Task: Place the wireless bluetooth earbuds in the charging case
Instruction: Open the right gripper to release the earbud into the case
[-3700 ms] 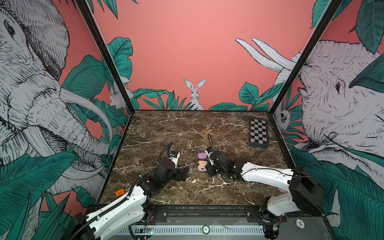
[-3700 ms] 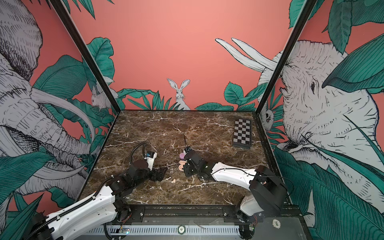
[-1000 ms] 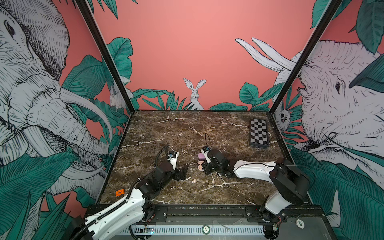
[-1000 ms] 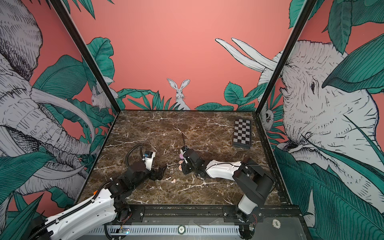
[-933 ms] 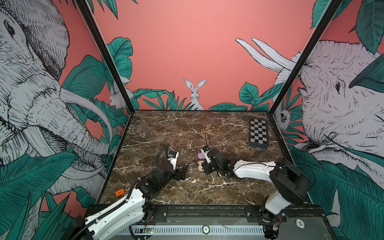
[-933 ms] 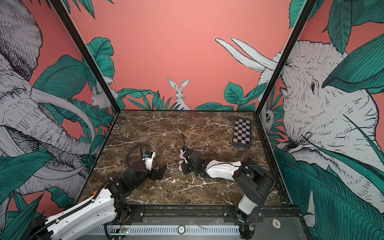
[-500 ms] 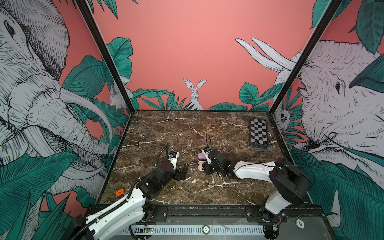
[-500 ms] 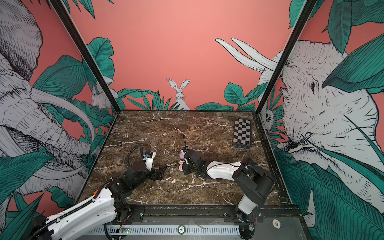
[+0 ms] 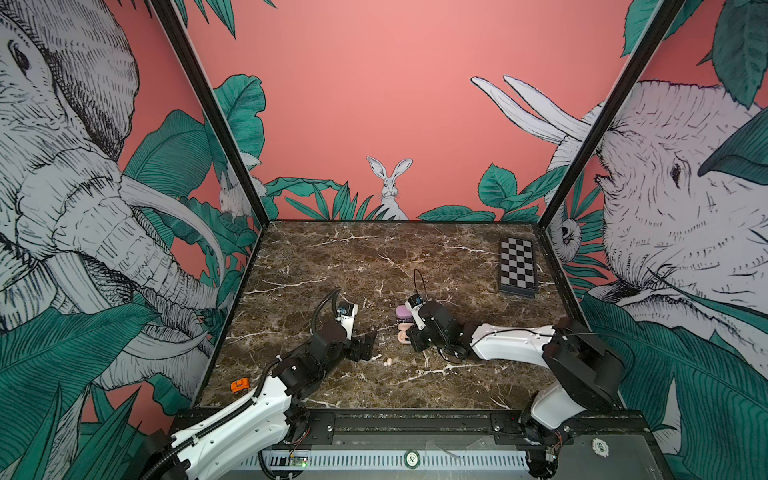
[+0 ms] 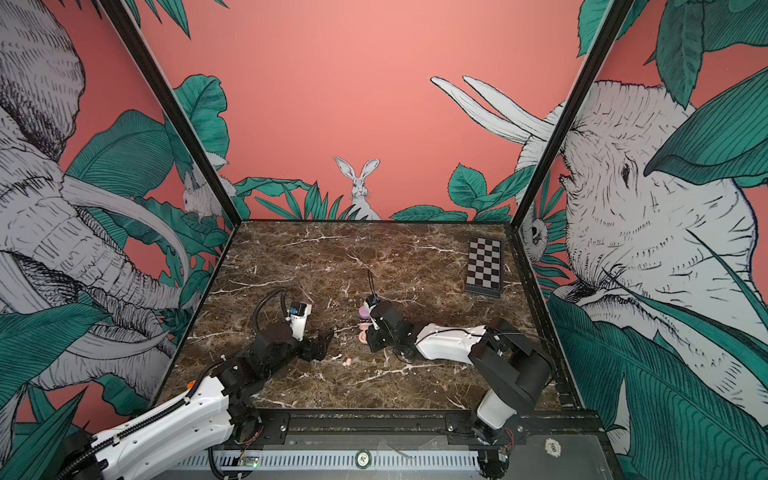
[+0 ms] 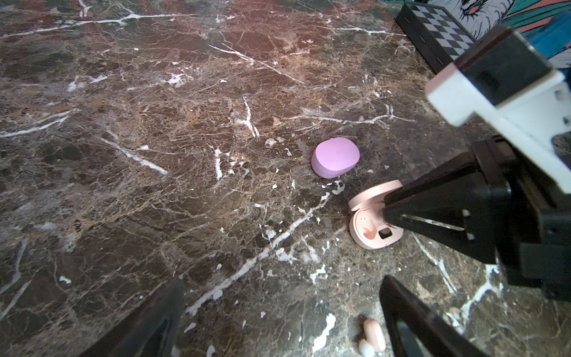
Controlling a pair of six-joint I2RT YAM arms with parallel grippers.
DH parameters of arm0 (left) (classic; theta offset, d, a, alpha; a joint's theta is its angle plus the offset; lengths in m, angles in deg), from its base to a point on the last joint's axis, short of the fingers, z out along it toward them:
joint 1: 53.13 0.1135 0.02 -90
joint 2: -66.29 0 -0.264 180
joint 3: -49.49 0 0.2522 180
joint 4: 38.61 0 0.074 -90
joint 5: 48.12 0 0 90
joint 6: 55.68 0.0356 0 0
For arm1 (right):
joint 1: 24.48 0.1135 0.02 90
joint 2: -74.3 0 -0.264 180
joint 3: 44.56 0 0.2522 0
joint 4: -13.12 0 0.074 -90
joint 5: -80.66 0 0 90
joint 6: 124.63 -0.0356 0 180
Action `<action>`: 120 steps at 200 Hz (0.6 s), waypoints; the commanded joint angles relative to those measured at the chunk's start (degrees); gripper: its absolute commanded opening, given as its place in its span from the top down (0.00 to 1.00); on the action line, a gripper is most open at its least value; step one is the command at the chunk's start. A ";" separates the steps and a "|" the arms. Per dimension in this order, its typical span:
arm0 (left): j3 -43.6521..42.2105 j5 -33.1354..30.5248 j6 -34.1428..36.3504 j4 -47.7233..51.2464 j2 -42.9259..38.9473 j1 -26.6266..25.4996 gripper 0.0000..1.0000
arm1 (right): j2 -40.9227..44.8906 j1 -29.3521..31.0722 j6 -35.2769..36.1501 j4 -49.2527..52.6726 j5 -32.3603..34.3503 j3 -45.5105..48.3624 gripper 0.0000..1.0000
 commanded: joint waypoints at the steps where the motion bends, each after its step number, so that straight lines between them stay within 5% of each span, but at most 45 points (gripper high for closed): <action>1: 0.15 -0.29 0.27 -1.13 -0.25 -0.28 0.01 | 1.39 -0.22 0.16 -1.36 0.20 0.73 0.85; 120: 0.15 -0.20 0.27 -1.12 -0.35 -0.29 0.01 | 2.88 -0.33 -0.24 -1.06 0.60 0.99 0.77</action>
